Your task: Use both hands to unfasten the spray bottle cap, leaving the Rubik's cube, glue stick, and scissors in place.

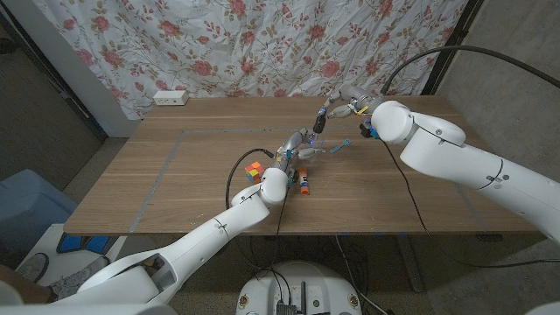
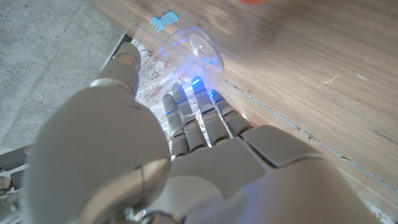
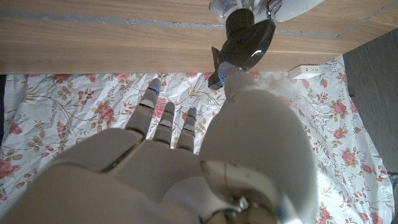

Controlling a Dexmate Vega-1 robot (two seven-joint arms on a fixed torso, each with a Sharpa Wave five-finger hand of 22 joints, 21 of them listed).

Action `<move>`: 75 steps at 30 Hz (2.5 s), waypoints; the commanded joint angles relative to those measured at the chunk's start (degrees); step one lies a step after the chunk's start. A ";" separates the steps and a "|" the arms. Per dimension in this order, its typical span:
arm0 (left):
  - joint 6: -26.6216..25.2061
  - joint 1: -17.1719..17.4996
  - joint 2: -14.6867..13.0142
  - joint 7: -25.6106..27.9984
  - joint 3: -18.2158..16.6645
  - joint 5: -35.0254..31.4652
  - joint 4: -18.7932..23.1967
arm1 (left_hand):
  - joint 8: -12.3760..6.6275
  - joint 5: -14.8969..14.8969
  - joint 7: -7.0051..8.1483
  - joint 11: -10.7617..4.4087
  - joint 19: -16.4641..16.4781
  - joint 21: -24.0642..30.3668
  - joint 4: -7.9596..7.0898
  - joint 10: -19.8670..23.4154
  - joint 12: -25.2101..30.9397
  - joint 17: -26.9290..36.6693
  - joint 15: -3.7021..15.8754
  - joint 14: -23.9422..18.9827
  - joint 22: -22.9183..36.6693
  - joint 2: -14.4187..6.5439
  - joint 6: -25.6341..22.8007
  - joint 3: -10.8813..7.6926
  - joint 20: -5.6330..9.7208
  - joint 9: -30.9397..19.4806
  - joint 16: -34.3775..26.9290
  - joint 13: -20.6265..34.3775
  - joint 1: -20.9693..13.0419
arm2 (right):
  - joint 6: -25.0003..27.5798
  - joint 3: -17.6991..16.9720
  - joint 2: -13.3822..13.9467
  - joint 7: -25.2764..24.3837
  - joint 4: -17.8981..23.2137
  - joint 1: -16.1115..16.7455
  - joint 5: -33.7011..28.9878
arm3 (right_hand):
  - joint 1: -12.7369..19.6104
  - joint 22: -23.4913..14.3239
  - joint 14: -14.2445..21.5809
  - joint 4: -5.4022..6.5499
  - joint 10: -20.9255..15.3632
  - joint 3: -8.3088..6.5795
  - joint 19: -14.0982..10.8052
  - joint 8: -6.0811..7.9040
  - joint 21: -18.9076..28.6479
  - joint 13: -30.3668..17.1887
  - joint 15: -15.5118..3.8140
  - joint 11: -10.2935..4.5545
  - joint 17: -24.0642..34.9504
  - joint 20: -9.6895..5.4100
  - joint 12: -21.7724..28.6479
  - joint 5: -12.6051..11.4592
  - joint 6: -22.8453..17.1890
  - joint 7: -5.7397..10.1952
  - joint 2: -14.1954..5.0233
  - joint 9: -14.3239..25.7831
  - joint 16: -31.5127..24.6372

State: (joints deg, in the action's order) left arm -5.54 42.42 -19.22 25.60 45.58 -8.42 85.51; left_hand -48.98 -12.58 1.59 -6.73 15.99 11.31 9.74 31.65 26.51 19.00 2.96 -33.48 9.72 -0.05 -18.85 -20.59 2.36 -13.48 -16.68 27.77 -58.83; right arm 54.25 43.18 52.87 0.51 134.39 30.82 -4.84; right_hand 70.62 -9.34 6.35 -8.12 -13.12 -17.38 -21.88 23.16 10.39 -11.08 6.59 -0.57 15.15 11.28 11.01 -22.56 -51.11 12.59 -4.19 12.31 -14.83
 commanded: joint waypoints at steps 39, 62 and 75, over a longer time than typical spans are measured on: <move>-0.12 -0.09 0.22 0.47 -0.22 0.20 -0.47 | -0.64 0.25 -0.74 -1.21 0.47 -0.18 -0.01 2.00 -0.01 0.24 5.70 -0.70 0.13 -4.68 -1.09 -0.70 1.51 0.09 0.16 0.23 3.41 | 2.51 -3.71 1.28 -6.65 3.14 4.85 1.29 | -31.96 -0.42 2.08 8.57 -0.70 11.67 -2.60 -4.22 0.46 -0.09 5.39 6.40 -1.05 1.08 0.27 9.66 5.39 -8.80 2.71 1.90 0.86; 0.11 -0.31 0.15 0.13 -0.21 0.32 -0.76 | -0.78 0.27 -0.61 -1.13 0.46 -0.20 0.00 2.00 -0.13 0.33 5.61 -0.64 0.13 -4.70 -1.02 -0.71 1.52 0.23 0.29 0.29 3.47 | -3.11 -1.02 5.02 3.95 1.59 -0.58 -1.58 | -23.50 -0.39 -2.22 -0.17 7.11 7.10 -0.71 -10.12 0.08 -0.14 5.74 7.65 -2.02 1.08 -0.57 7.37 19.39 -5.32 2.12 1.91 3.00; 0.04 -0.63 0.06 -0.64 -0.03 0.38 -0.67 | -0.88 0.28 -0.63 -1.19 0.46 -0.20 0.01 2.08 -0.16 0.35 5.60 -0.71 0.13 -4.64 -0.97 -0.70 1.54 0.26 0.34 0.32 3.52 | -7.23 1.12 6.87 14.42 -0.12 -4.34 -7.17 | -21.07 -0.40 -4.40 -1.46 10.63 6.12 0.62 -11.18 -0.01 -0.21 5.94 7.84 -2.26 1.13 -0.75 6.21 24.18 -2.70 3.26 2.46 3.47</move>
State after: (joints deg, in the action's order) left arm -5.55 42.09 -19.08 25.48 45.37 -8.09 84.84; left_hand -49.40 -12.58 1.49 -6.56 15.99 11.31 9.97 31.83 26.29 19.27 3.27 -33.77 9.72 -0.05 -18.75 -20.83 2.36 -12.99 -16.57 27.76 -58.83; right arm 50.53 42.73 58.16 6.66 135.58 29.43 -7.93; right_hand 49.03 -9.47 2.84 -9.44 -3.43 -11.26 -21.54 12.34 10.38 -11.04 12.30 7.08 12.77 12.40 10.36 -15.74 -28.10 9.40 -1.22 14.52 -11.45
